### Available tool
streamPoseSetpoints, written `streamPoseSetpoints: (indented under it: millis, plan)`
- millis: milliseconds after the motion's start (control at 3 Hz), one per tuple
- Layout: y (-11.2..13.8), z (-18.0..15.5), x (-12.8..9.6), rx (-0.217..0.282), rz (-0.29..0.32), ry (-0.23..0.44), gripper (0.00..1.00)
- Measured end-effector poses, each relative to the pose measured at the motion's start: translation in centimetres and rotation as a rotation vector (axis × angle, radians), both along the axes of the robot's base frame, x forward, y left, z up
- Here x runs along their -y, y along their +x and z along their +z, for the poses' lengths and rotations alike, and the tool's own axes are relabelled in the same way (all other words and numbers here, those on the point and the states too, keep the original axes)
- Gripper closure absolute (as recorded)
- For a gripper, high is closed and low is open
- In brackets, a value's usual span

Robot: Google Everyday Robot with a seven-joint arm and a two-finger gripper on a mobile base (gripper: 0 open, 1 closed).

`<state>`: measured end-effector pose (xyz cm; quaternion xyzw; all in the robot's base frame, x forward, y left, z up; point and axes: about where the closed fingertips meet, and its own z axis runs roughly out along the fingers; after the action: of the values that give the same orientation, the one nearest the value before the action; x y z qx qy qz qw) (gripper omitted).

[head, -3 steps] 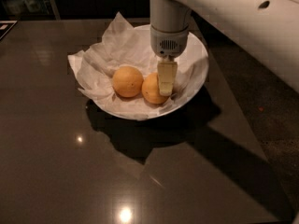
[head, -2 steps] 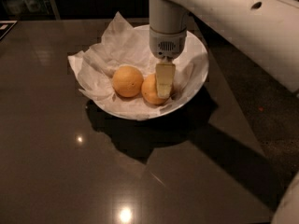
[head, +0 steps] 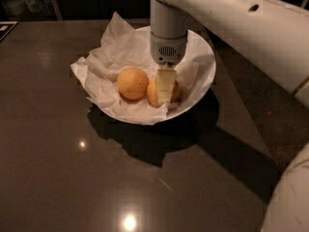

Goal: Pick orange from white bowl

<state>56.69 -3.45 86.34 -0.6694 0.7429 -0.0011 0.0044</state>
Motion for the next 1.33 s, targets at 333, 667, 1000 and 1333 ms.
streamPoseSetpoints:
  millis: [333,667,1000,1333]
  plan:
    - [-0.1,-0.6,-0.1,-0.018,-0.010,0.002,0.35]
    - [-0.3,-0.8,-0.2,-0.010,-0.005,-0.004,0.53]
    - [-0.4,-0.8,-0.2,-0.010,-0.005,-0.004,0.77]
    - [-0.7,0.7,0.5,0.060,-0.019,0.044,0.98]
